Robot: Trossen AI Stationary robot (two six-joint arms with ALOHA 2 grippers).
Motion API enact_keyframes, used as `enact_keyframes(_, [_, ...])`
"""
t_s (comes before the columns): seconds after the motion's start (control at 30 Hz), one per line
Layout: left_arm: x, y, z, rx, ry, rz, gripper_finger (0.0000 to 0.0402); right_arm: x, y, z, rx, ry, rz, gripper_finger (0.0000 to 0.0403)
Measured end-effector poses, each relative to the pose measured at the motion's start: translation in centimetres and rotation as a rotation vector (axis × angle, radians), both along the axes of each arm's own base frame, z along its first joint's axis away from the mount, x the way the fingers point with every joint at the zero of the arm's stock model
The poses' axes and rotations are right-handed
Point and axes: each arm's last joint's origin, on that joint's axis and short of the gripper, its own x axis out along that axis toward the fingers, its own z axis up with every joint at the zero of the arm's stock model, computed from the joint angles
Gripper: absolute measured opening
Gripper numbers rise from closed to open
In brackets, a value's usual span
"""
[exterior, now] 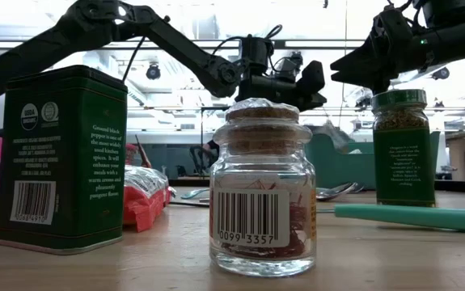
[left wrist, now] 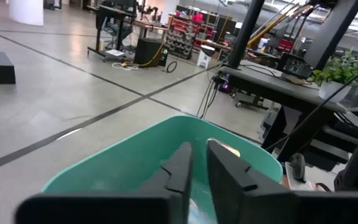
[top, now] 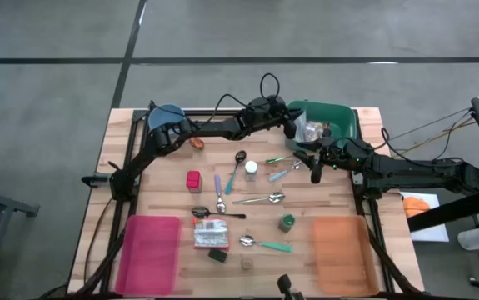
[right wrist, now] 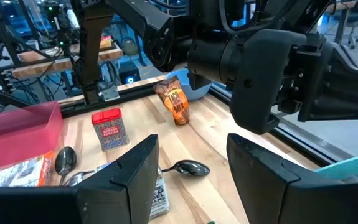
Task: Pick & Place Food Item
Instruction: Put the blue noodle pack into the green bin, then put the orange noodle pack into the green bin
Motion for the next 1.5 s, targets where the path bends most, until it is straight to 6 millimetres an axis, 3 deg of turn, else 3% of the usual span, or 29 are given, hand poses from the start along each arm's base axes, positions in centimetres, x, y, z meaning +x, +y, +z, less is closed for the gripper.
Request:
enact_keyframes(0.3, [0.0,0.0,0.0,0.0,0.0,0.0,0.0131,0.0,0.0,0.0,0.0,0.0,0.0,0.0187])
enact_keyframes(0.67, [-0.2,-0.2,1.0,-0.04,-0.02,-0.012,0.0138,0.0,0.0,0.0,0.0,0.001,0.0,0.0187])
enact_keyframes(1.07, [-2.0,-0.5,6.0,0.034,0.02,-0.186,0.0138,0.0,0.0,0.0,0.002,0.0,-0.001,0.0187])
enact_keyframes(1.3, [-4.8,-0.5,10.9,0.062,0.032,-0.342,0.0139,0.0,0.0,0.0,0.0,0.0,0.0,0.0187])
enact_keyframes(1.5, [-7.0,-1.5,13.4,0.121,0.153,-0.374,0.0139,0.0,0.0,0.0,0.0,0.0,0.0,0.0187])
